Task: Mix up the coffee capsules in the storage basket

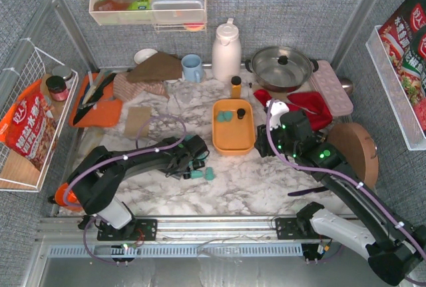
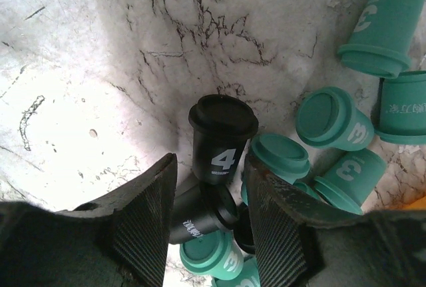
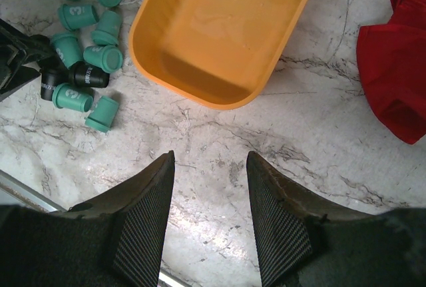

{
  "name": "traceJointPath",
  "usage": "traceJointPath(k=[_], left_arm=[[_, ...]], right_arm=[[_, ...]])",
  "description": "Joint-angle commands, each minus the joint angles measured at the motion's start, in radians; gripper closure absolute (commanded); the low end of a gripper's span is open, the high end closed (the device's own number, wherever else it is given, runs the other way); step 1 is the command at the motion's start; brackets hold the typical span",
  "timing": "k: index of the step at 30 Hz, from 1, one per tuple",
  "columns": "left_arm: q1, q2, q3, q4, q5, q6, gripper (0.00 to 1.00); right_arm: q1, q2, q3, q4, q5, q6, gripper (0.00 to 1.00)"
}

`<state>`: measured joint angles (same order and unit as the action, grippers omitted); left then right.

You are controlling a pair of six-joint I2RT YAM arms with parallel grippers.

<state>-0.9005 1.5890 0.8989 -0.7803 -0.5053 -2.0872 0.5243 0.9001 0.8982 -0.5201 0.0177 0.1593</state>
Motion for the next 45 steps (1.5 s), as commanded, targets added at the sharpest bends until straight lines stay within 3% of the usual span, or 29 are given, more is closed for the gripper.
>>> traceJointPath(k=[1,8,14,18,26,29,33,36,42,45], left_arm=[[0.000,0.019,-0.001,-0.011,-0.020,-0.033,0.46],[0.001,0.052,-0.003,-0.004,-0.013,-0.033,0.53],[0.002,0.059,-0.001,-0.024,-0.053,-0.018,0.76],[0.003,0.058,-0.001,-0.026,-0.090,0.039,1.00],[0.001,0.041,0.084,-0.130,-0.239,0.252,1.00],[0.002,-0.014,0.085,-0.088,-0.289,0.378,1.00],[0.000,-0.131,0.039,0.063,-0.331,0.606,1.00],[0.000,-0.242,-0.029,0.292,-0.304,0.877,1.00],[0.000,-0.450,-0.204,0.760,-0.149,1.306,1.00],[-0.001,-0.548,-0.316,1.029,0.026,1.534,1.00]], right_arm=[[0.002,-0.003,0.005,0.008,-0.010,0.003,0.48],[0.001,0.000,0.005,0.011,-0.010,0.002,0.48],[0.000,-0.004,0.005,0.009,-0.009,0.002,0.48],[0.000,-0.002,0.007,0.008,-0.009,0.002,0.48],[0.000,0.006,0.013,0.003,-0.009,0.002,0.48],[0.000,0.013,0.017,-0.002,-0.009,0.002,0.48],[0.001,0.020,0.028,-0.010,-0.007,0.000,0.48],[0.002,0.024,0.032,-0.014,-0.008,0.000,0.48],[0.002,0.042,0.048,-0.027,-0.002,-0.001,0.48],[0.002,0.053,0.060,-0.030,-0.004,-0.005,0.48]])
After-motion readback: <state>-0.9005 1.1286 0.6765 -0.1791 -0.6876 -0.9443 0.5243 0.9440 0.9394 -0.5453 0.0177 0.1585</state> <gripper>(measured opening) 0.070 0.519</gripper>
